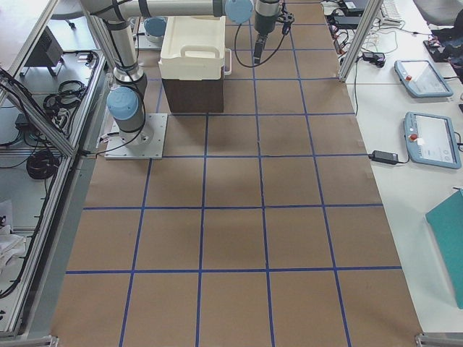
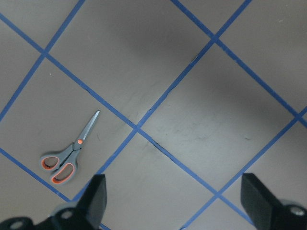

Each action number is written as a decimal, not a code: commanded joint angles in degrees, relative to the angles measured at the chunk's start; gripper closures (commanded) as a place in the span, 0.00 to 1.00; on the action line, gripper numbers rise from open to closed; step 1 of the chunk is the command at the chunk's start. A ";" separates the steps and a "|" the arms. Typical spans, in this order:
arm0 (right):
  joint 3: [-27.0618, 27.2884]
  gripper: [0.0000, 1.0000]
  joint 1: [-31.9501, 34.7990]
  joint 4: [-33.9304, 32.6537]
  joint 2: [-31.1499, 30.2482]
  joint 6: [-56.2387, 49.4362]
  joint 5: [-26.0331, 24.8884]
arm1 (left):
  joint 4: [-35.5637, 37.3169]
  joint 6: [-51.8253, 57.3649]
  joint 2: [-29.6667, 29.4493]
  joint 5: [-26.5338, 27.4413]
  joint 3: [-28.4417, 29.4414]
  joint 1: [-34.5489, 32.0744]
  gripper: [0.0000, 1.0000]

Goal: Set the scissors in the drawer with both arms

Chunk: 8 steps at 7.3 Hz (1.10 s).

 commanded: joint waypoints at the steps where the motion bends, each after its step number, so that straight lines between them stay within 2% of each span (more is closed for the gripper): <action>1: 0.06 0.00 3.29 -1.71 2.20 20.93 0.03 | 8.91 16.96 -4.44 0.56 -1.65 3.16 0.00; 2: 0.06 0.00 5.83 -2.34 3.87 29.18 0.03 | 9.21 25.47 -6.11 0.13 -1.65 4.92 0.00; 3: 0.06 0.00 8.29 -3.91 5.89 38.84 0.03 | 9.12 42.09 -8.22 0.91 -2.26 6.59 0.00; 4: 0.06 0.00 10.58 -4.97 7.73 46.50 0.03 | 9.30 47.65 -10.15 0.74 -2.96 8.69 0.00; 6: 0.15 0.00 12.70 -4.28 10.29 57.33 0.29 | 10.87 49.02 -15.33 0.04 -4.71 14.22 0.00; 7: 0.15 0.00 13.58 -4.19 11.87 63.22 1.60 | 20.28 53.29 -18.23 0.12 -4.64 14.86 0.00; 8: 0.15 0.00 13.94 -4.19 12.75 67.54 2.48 | 22.55 53.25 -20.52 0.30 -4.72 15.30 0.00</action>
